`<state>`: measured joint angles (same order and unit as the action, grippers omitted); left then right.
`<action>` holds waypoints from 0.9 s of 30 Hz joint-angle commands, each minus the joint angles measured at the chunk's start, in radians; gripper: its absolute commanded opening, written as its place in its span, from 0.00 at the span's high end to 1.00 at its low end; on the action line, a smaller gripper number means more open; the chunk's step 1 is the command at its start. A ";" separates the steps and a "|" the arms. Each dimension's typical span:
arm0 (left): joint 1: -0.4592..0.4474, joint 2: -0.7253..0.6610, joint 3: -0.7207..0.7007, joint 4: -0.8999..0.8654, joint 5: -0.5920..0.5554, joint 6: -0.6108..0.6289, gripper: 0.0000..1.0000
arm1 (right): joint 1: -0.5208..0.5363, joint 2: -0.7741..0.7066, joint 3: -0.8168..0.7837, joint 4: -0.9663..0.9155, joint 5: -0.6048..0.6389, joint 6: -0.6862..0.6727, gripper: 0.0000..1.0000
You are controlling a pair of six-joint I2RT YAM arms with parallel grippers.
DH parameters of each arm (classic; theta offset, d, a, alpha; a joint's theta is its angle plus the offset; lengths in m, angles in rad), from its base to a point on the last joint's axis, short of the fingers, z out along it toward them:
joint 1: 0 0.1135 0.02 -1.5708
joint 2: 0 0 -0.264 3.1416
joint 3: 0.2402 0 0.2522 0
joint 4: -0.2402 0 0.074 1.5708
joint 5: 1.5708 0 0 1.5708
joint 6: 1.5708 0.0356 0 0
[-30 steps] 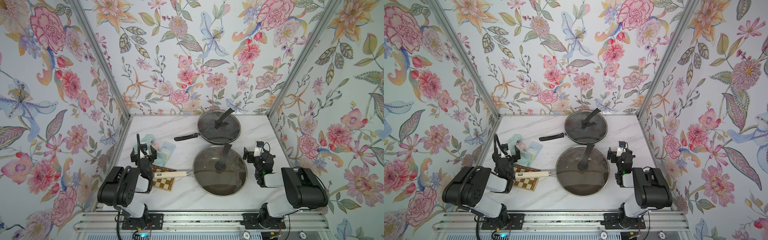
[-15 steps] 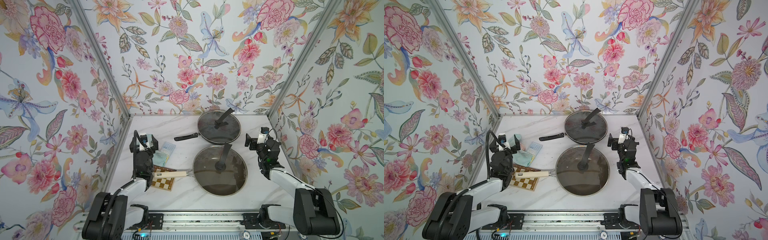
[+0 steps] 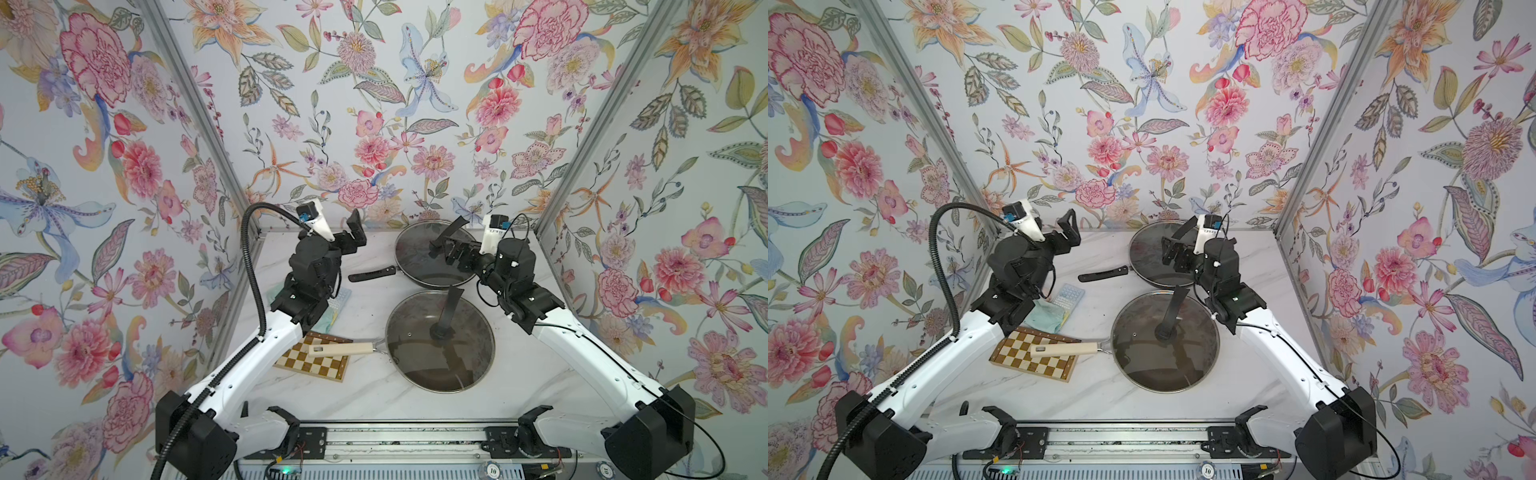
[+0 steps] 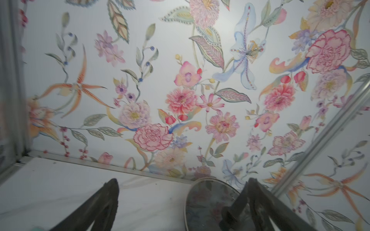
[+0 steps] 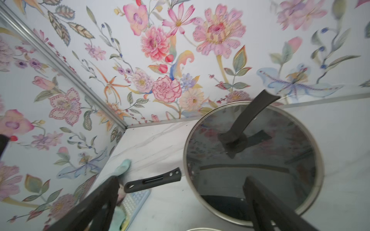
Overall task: Wipe the pot lid with a cloth
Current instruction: Pick up the pot lid from the cooking pot.
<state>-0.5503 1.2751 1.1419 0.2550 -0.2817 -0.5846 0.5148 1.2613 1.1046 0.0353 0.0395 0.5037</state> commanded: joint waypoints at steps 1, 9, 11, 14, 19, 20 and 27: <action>-0.069 0.075 0.082 -0.120 0.055 -0.085 0.01 | 0.077 0.030 0.066 -0.077 0.064 0.058 0.01; 0.091 0.142 0.028 -0.032 0.364 -0.187 0.01 | -0.056 0.090 0.029 -0.090 -0.120 0.253 0.01; 0.087 0.133 0.050 -0.144 0.205 -0.131 0.01 | -0.043 0.090 0.028 -0.070 -0.073 0.234 0.01; 0.104 0.129 0.083 -0.350 -0.016 -0.075 0.00 | 0.027 0.065 0.034 -0.066 0.158 0.132 0.01; 0.168 0.077 0.008 -0.432 -0.110 -0.003 0.01 | 0.070 0.037 0.035 -0.133 0.330 0.092 0.01; 0.184 0.066 -0.014 -0.430 -0.109 0.006 0.01 | 0.090 0.026 0.029 -0.149 0.367 0.077 0.01; 0.274 0.037 -0.088 -0.447 -0.073 0.031 0.01 | 0.258 -0.068 -0.138 -0.221 0.587 0.094 0.01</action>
<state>-0.2874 1.3384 1.0729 -0.1448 -0.3275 -0.5919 0.7387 1.2282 1.0477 -0.1196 0.4942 0.5877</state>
